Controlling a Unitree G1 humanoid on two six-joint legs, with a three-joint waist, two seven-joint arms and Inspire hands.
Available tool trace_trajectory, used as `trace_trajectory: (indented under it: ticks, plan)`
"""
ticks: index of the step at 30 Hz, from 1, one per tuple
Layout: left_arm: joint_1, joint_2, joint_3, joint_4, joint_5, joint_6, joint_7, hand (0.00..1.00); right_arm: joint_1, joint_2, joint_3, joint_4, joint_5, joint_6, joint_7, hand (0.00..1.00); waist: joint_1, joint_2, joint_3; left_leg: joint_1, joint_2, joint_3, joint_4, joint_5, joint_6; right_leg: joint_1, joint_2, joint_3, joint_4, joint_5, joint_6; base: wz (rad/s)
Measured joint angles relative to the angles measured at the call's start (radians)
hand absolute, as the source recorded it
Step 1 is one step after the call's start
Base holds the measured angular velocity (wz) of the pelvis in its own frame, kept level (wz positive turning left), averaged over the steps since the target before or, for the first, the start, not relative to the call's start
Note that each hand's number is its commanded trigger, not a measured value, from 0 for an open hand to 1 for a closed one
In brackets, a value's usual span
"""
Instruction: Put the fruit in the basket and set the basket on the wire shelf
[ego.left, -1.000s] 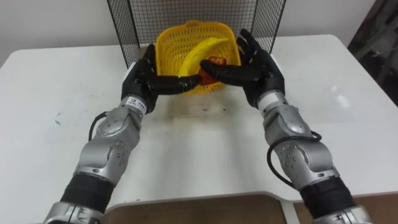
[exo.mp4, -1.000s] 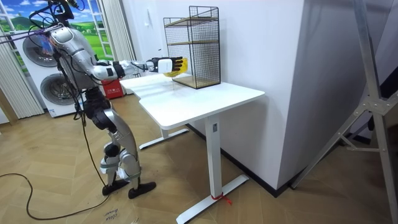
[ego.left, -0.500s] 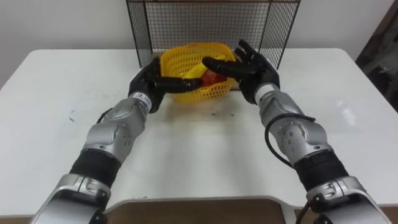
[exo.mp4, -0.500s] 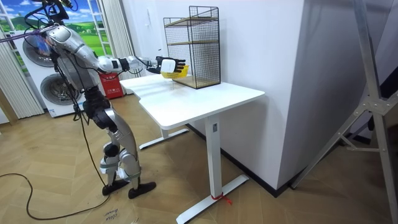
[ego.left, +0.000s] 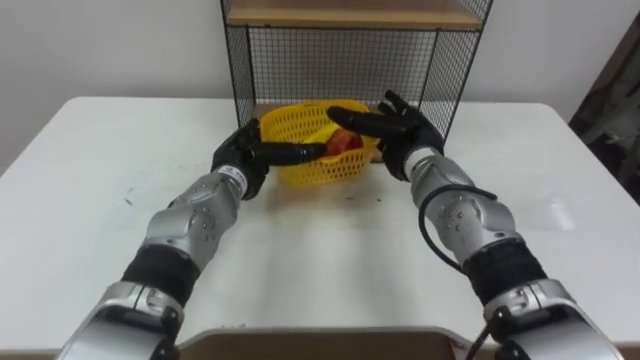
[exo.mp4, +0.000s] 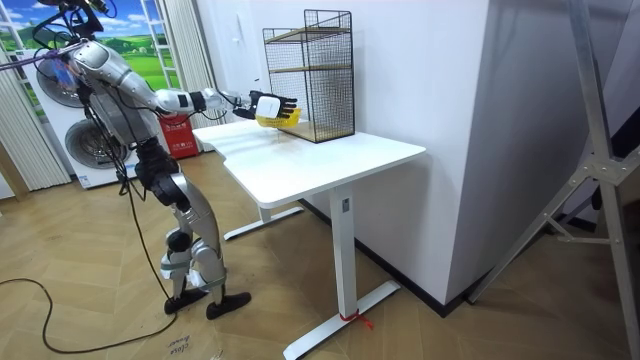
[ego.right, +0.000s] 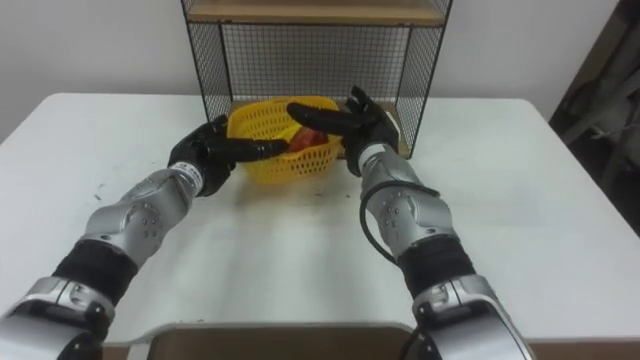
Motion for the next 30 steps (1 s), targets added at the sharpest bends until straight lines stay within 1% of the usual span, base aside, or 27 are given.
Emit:
trace_trajectory:
  ticks: [2, 6, 8, 10, 11, 13, 15, 17, 21, 22, 23, 27, 28, 30]
  plan:
    - [0.006, -0.003, -0.002, 0.001, 0.0, 0.0, 0.0, 0.0, 0.002, 0.0, 0.0, 0.037, 0.003, 0.0, 0.007, 0.0, 0.0, 0.003, -0.0006, 0.0, -0.003, -0.001, -0.004, 0.002, 0.004, 0.005, -0.002, 0.0, -0.013, 0.007, 0.004, 0.02]
    - [0.019, -0.003, -0.011, 0.01, -0.006, -0.001, 0.0, 0.0, 0.014, 0.001, 0.004, 0.07, 0.014, -0.001, 0.022, 0.0, -0.008, 0.007, -0.0013, 0.003, -0.005, -0.003, -0.005, 0.004, 0.007, 0.01, -0.006, -0.007, -0.015, 0.014, 0.006, 0.02]
    - [0.049, -0.004, -0.023, 0.01, -0.023, -0.001, 0.002, 0.0, 0.052, 0.001, 0.016, 0.072, 0.017, -0.004, 0.038, 0.0, -0.021, 0.007, -0.0015, 0.014, -0.004, -0.011, -0.006, 0.004, 0.007, 0.023, -0.007, -0.013, -0.015, 0.014, 0.006, 0.1]
    - [0.061, -0.005, -0.038, 0.01, -0.022, -0.001, 0.004, 0.0, 0.082, 0.001, 0.023, 0.072, 0.016, -0.005, 0.042, 0.0, -0.024, 0.008, -0.0019, 0.014, -0.004, -0.011, -0.006, 0.004, 0.007, 0.023, -0.008, -0.02, -0.015, 0.013, 0.006, 0.03]
    - [0.062, -0.011, -0.04, 0.01, -0.021, -0.001, 0.006, 0.0, 0.099, 0.001, 0.023, 0.072, 0.015, -0.005, 0.045, 0.0, -0.024, 0.008, -0.0019, 0.013, -0.004, -0.011, -0.006, 0.004, 0.007, 0.023, -0.009, -0.022, -0.015, 0.013, 0.005, 0.0]
    - [0.062, -0.017, -0.04, 0.009, -0.02, -0.006, 0.007, 0.0, 0.112, 0.003, 0.023, 0.072, 0.006, -0.005, 0.046, 0.0, -0.024, 0.011, -0.0039, 0.013, -0.005, -0.011, -0.007, 0.004, 0.008, 0.023, -0.01, -0.022, -0.014, 0.013, 0.005, 0.0]
    - [0.062, -0.024, -0.04, 0.009, -0.02, -0.011, 0.007, 0.0, 0.112, 0.003, 0.023, 0.072, -0.007, -0.009, 0.047, 0.0, -0.025, 0.016, -0.0078, 0.013, -0.004, -0.011, -0.013, 0.004, 0.008, 0.023, -0.009, -0.022, -0.014, 0.013, 0.005, 0.0]
    - [0.062, -0.033, -0.04, 0.008, -0.02, -0.014, 0.006, 0.0, 0.112, 0.003, 0.022, 0.07, -0.012, -0.031, 0.048, 0.0, -0.026, 0.026, -0.0143, 0.013, -0.005, -0.012, -0.012, 0.004, 0.008, 0.023, -0.009, -0.022, -0.012, 0.013, 0.004, 0.0]
    - [0.062, -0.031, -0.039, -0.005, -0.017, -0.014, 0.001, 0.0, 0.112, -0.004, 0.02, 0.053, -0.01, -0.032, 0.048, 0.0, -0.033, 0.029, -0.0169, 0.004, -0.006, -0.018, -0.009, 0.004, 0.008, 0.013, -0.01, -0.022, -0.008, 0.012, 0.003, -0.01]
    - [0.062, -0.03, -0.038, -0.017, -0.018, -0.014, 0.001, 0.0, 0.112, -0.006, 0.02, 0.042, -0.012, -0.032, 0.048, 0.0, -0.033, 0.03, -0.0193, -0.006, -0.014, -0.018, -0.007, 0.004, 0.008, 0.0, -0.011, -0.021, -0.002, 0.012, 0.003, -0.07]
    - [0.062, -0.027, -0.039, -0.033, -0.017, -0.014, 0.001, 0.0, 0.112, -0.01, 0.02, 0.03, -0.012, -0.032, 0.048, 0.0, -0.034, 0.031, -0.0199, -0.015, -0.018, -0.018, -0.006, 0.004, 0.008, -0.011, -0.012, -0.019, 0.004, 0.012, 0.003, -0.06]
    - [0.062, -0.022, -0.038, -0.097, -0.015, -0.012, 0.003, 0.0, 0.113, -0.025, 0.014, -0.01, -0.015, -0.029, 0.048, 0.0, -0.045, 0.032, -0.0202, -0.021, -0.017, -0.02, -0.005, 0.006, 0.011, -0.02, -0.015, -0.019, 0.005, 0.012, 0.003, -0.01]
    - [0.063, -0.017, -0.038, -0.134, 0.003, -0.01, 0.003, 0.0, 0.117, -0.032, 0.011, -0.049, -0.02, -0.029, 0.046, 0.0, -0.045, 0.032, -0.0202, -0.027, -0.015, -0.019, -0.006, 0.007, 0.013, -0.029, -0.017, -0.017, 0.007, 0.012, 0.003, -0.04]
    - [0.065, -0.01, -0.035, -0.194, 0.045, -0.007, 0.001, 0.0, 0.122, -0.042, -0.009, -0.105, -0.047, -0.027, 0.046, 0.0, -0.044, 0.032, -0.0205, -0.029, -0.017, -0.017, -0.008, 0.01, 0.015, -0.038, -0.018, -0.009, 0.013, 0.011, 0.005, -0.06]
